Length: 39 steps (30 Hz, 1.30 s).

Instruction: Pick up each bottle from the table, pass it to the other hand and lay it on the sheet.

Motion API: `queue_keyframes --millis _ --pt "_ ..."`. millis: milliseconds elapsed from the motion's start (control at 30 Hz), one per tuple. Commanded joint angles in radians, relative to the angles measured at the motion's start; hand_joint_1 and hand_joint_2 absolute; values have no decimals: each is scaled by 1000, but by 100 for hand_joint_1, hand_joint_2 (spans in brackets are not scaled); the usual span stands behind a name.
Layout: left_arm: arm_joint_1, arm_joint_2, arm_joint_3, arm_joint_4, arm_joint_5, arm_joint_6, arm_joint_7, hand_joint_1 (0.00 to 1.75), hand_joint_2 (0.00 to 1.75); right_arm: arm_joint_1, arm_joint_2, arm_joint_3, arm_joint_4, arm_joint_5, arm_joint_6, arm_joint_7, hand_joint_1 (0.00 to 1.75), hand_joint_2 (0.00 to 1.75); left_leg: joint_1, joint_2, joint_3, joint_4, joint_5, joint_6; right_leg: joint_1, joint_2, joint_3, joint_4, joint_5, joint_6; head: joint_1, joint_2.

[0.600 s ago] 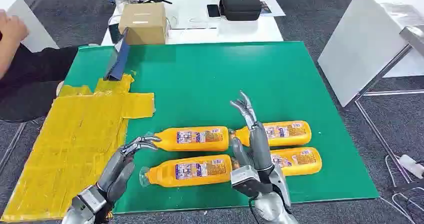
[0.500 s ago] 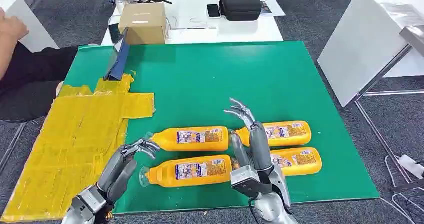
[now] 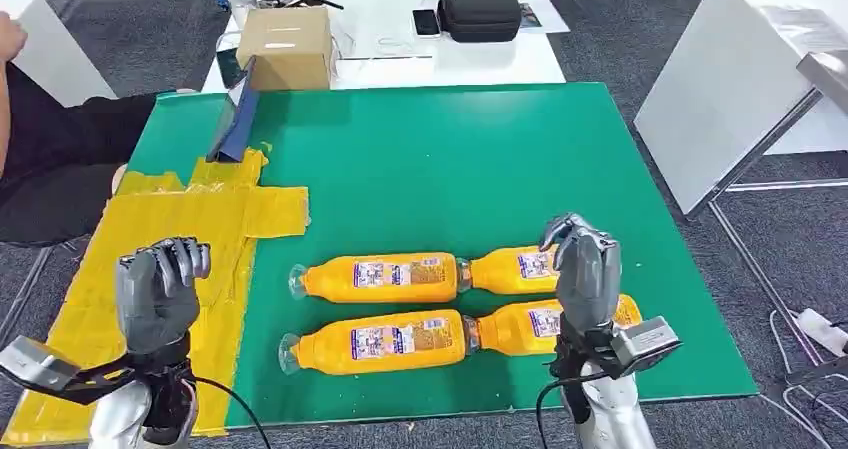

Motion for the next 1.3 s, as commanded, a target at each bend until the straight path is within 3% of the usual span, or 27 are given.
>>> queue_keyframes --millis 33,67,100,133,167,200,333,467,500,867,1300 --pt "-44 -39 67 79 -12 -16 4 175 0 -24 8 -77 20 16 2 -2 175 0 1 -1 3 -1 -1 -1 0 2 2 0 -1 -2 0 0" --pt "-45 -34 64 83 -33 -13 10 175 0 -27 10 -77 22 15 3 -2 175 0 1 -2 2 0 0 -1 1 1 2 0 -1 -2 0 0" --pt "-47 -27 60 91 -36 -19 21 117 0 -29 7 -72 24 19 5 2 175 0 0 -1 1 -1 0 -1 0 1 1 0 0 -1 -1 0" --pt "-47 -28 63 93 -34 -20 21 0 0 -35 4 -67 30 27 3 9 175 0 0 -1 2 -1 -1 -1 0 2 2 0 -1 -2 0 0" --pt "-54 -29 66 103 -61 22 43 0 0 -41 -5 -56 44 -5 46 39 10 0 1 0 2 0 0 -1 1 2 1 0 -1 -2 -1 0" --pt "-60 -21 63 111 -65 27 44 0 0 -51 -17 -50 61 -7 60 52 0 0 1 -1 2 0 -1 -1 1 3 2 0 -1 -2 0 0" --pt "-38 -12 72 93 -82 57 36 0 0 -63 -46 -33 124 -43 147 98 0 0 1 1 3 -1 0 -1 1 4 2 -1 0 -2 0 0" --pt "-15 -9 69 71 -113 81 32 0 0 -102 -95 10 198 48 106 147 0 0 1 1 2 -1 0 -1 1 4 2 -1 0 -2 0 0" --pt "-8 -16 70 76 -113 79 32 0 175 -104 -110 34 207 104 85 153 0 175 1 2 2 -1 0 -1 0 4 2 -1 0 -1 0 0" --pt "-78 -8 33 178 -115 51 52 0 175 -249 -137 319 345 291 110 200 0 175 1 2 2 -1 0 -1 1 4 1 -1 0 -2 0 0" --pt "-102 -8 38 221 -111 33 57 0 175 -328 -128 463 435 329 114 234 0 175 1 1 1 -1 0 -1 1 2 1 0 0 -2 0 0"
